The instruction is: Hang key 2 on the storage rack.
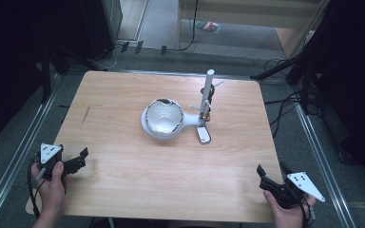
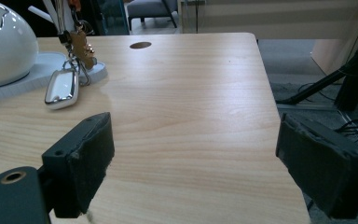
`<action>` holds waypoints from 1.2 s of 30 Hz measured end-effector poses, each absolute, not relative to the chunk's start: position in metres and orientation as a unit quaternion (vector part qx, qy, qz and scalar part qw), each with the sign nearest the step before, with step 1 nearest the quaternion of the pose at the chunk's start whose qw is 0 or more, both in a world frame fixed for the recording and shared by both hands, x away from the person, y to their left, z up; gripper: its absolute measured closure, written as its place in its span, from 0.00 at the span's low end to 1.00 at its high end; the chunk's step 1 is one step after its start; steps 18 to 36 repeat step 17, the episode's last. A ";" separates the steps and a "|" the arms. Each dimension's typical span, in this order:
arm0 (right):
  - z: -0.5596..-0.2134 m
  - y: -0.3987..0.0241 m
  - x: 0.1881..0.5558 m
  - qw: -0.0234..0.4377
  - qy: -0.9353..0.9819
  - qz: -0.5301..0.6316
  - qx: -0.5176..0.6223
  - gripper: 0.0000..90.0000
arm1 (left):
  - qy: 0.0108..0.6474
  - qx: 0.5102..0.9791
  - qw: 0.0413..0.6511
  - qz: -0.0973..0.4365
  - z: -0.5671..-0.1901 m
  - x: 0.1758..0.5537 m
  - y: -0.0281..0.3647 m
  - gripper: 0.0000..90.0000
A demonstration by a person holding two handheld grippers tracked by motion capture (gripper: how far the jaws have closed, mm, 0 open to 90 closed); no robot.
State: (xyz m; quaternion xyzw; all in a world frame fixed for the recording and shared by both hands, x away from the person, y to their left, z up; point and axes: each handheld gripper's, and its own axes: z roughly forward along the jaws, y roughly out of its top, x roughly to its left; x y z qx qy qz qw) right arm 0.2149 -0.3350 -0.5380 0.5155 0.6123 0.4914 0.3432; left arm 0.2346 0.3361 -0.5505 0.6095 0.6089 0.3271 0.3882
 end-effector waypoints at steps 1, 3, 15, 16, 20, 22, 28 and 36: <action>-0.538 -0.336 0.213 0.342 0.612 0.490 0.518 0.11 | 0.609 0.610 0.388 0.327 -0.550 0.235 0.336 0.10; -0.540 -0.338 0.210 0.342 0.612 0.490 0.518 0.11 | 0.609 0.610 0.388 0.327 -0.551 0.235 0.336 0.10; -0.543 -0.345 0.203 0.342 0.607 0.485 0.528 0.11 | 0.609 0.610 0.387 0.326 -0.550 0.235 0.336 0.10; -0.543 -0.344 0.203 0.342 0.608 0.485 0.527 0.11 | 0.609 0.610 0.387 0.326 -0.550 0.235 0.336 0.10; -0.544 -0.344 0.203 0.341 0.609 0.484 0.527 0.11 | 0.609 0.610 0.387 0.326 -0.550 0.235 0.336 0.10; -0.544 -0.344 0.203 0.341 0.609 0.484 0.527 0.11 | 0.609 0.610 0.387 0.326 -0.550 0.235 0.336 0.10; -0.544 -0.344 0.203 0.341 0.609 0.484 0.527 0.11 | 0.609 0.610 0.387 0.326 -0.550 0.235 0.336 0.10; -0.544 -0.344 0.203 0.341 0.609 0.484 0.527 0.11 | 0.609 0.610 0.387 0.326 -0.550 0.235 0.336 0.10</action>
